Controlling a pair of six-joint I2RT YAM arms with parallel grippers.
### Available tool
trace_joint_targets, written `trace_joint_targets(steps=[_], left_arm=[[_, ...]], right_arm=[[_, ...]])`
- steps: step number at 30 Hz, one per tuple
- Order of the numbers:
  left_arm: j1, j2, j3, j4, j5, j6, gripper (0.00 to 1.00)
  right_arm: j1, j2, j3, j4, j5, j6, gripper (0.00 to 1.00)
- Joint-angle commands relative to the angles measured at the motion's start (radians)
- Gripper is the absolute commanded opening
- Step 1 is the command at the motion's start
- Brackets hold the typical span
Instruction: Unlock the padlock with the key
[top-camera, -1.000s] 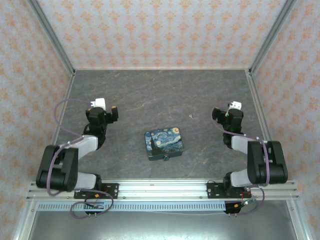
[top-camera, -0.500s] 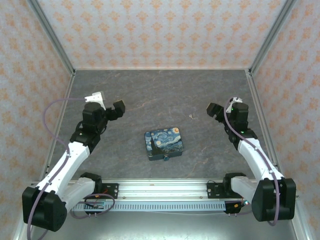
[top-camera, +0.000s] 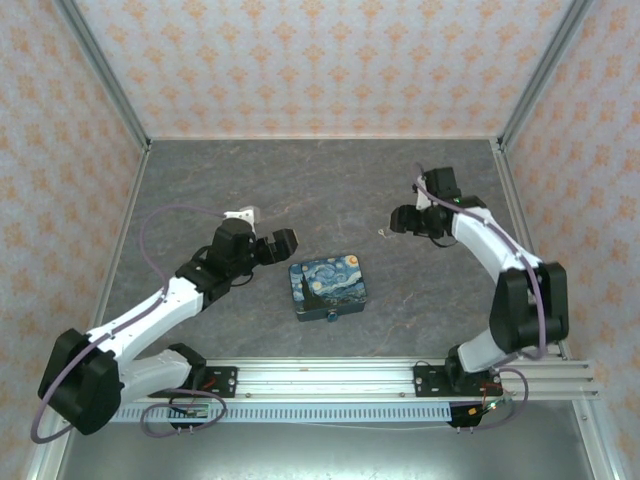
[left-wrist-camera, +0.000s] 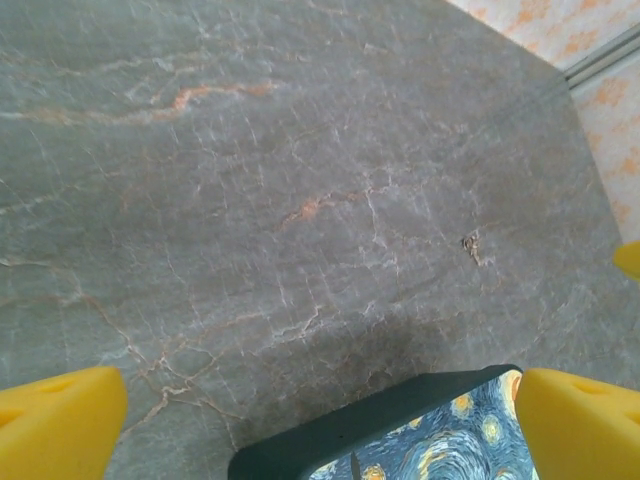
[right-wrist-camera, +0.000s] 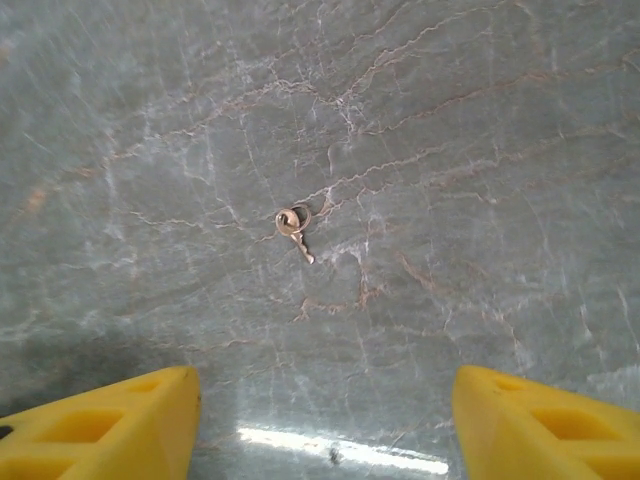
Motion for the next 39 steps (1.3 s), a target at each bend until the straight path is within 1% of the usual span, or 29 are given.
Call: trace_joint_targets(steps=[1, 5, 9, 16, 24, 39], left_arm=[[-0.013, 0.018, 0.052, 0.044, -0.011, -0.021, 1.0], [-0.014, 0.025, 0.061, 0.037, -0.015, -0.015, 1.0], [-0.013, 0.007, 0.056, 0.018, -0.029, -0.009, 1.0], [-0.014, -0.027, 0.04, -0.012, -0.054, -0.005, 1.0], [-0.014, -0.034, 0.044, -0.03, -0.072, 0.005, 1.0], [-0.014, -0.024, 0.048, -0.041, -0.077, 0.007, 1.0]], right_arm=[[0.052, 0.099, 0.114, -0.183, 0.09, -0.125, 0.66], [0.104, 0.247, 0.258, -0.277, 0.149, -0.196, 0.63], [0.129, 0.362, 0.382, -0.349, 0.187, -0.245, 0.6], [0.153, 0.516, 0.533, -0.434, 0.204, -0.3, 0.52], [0.16, 0.595, 0.605, -0.456, 0.194, -0.307, 0.47], [0.164, 0.663, 0.643, -0.476, 0.202, -0.302, 0.36]])
